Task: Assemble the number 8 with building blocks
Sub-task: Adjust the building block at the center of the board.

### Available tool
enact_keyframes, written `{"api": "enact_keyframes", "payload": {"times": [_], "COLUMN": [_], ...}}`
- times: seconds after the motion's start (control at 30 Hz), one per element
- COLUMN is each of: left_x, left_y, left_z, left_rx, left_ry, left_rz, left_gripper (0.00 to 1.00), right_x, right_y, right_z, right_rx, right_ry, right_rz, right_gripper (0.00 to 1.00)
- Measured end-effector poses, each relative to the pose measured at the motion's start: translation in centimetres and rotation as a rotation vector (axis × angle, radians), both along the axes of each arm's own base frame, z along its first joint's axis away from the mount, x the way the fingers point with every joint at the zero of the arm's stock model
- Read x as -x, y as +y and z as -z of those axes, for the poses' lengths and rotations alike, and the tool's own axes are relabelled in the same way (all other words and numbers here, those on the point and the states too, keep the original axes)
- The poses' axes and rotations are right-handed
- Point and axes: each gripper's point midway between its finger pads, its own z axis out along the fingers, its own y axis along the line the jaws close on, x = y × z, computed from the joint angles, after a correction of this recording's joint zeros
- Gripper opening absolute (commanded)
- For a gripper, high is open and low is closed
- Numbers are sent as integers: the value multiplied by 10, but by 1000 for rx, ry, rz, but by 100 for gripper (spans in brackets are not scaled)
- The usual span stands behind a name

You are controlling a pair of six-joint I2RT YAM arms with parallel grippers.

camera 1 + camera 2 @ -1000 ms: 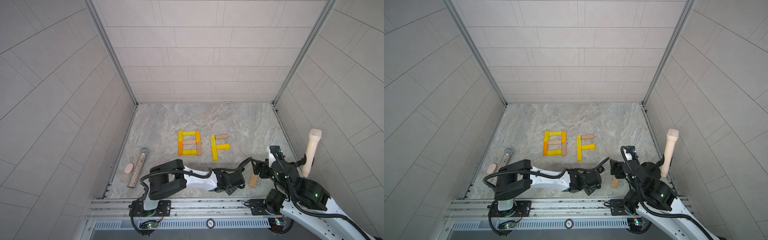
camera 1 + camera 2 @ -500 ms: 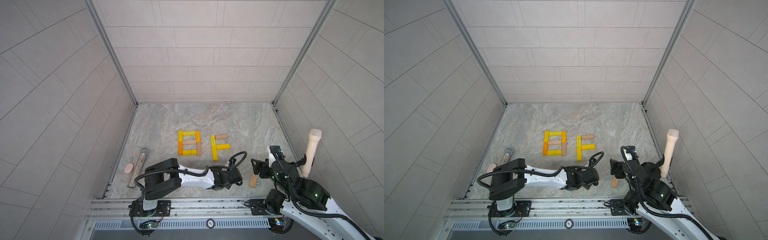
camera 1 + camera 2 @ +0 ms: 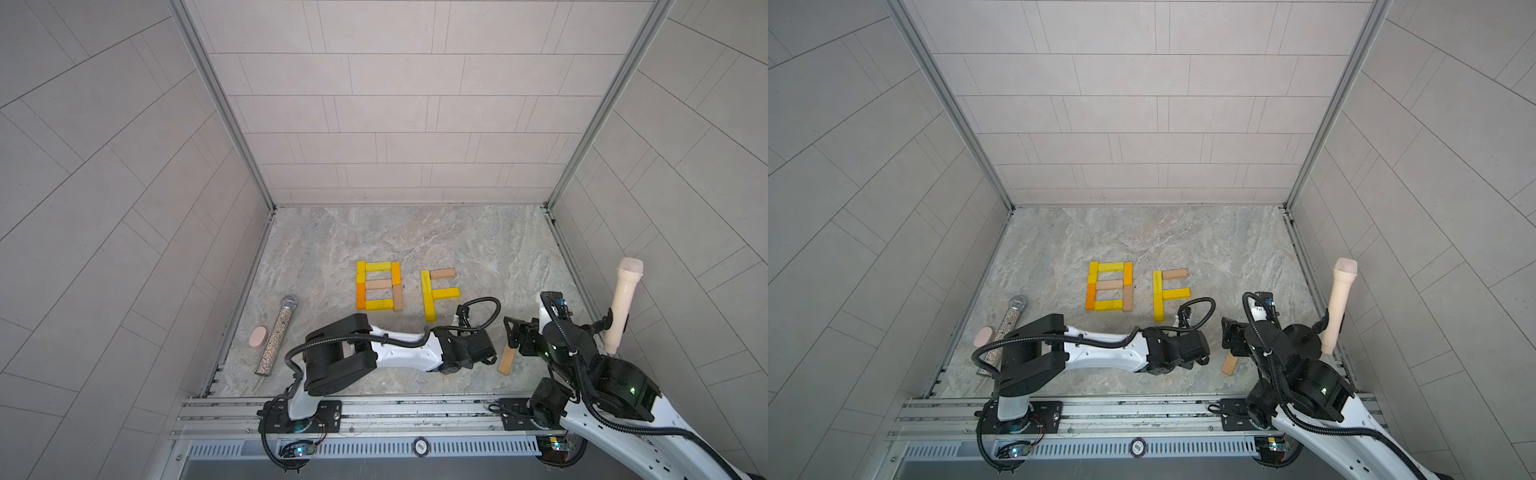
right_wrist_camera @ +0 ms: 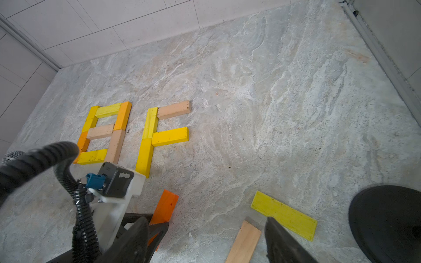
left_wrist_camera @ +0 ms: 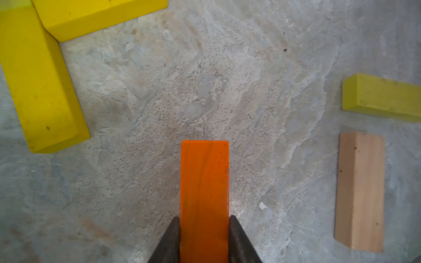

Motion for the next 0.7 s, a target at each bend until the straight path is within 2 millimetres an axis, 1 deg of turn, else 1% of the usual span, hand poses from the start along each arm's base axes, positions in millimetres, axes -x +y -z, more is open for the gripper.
{"api": "enact_keyframes", "payload": {"times": [0.1, 0.27, 0.4, 0.5, 0.57, 0.63, 0.7], "left_x": [-2, -9, -13, -17, -18, -18, -17], "left_y": [4, 6, 5, 2, -1, 0, 2], "left_z": [6, 9, 8, 7, 7, 9, 7], "left_rx": [-3, 17, 40, 67, 88, 103, 121], "left_ry": [15, 29, 36, 40, 41, 40, 38], "left_rz": [-40, -95, -118, -129, -132, -132, -131], "left_gripper": [20, 21, 29, 32, 36, 40, 43], "right_x": [0, 0, 0, 0, 0, -1, -1], "right_y": [-1, -1, 0, 2, 4, 6, 7], "right_z": [0, 2, 2, 5, 7, 9, 10], "right_rx": [3, 8, 11, 20, 26, 30, 31], "right_ry": [1, 7, 10, 24, 38, 49, 52], "right_rz": [3, 3, 1, -7, -14, -24, -29], "right_gripper": [81, 81, 80, 79, 78, 78, 78]}}
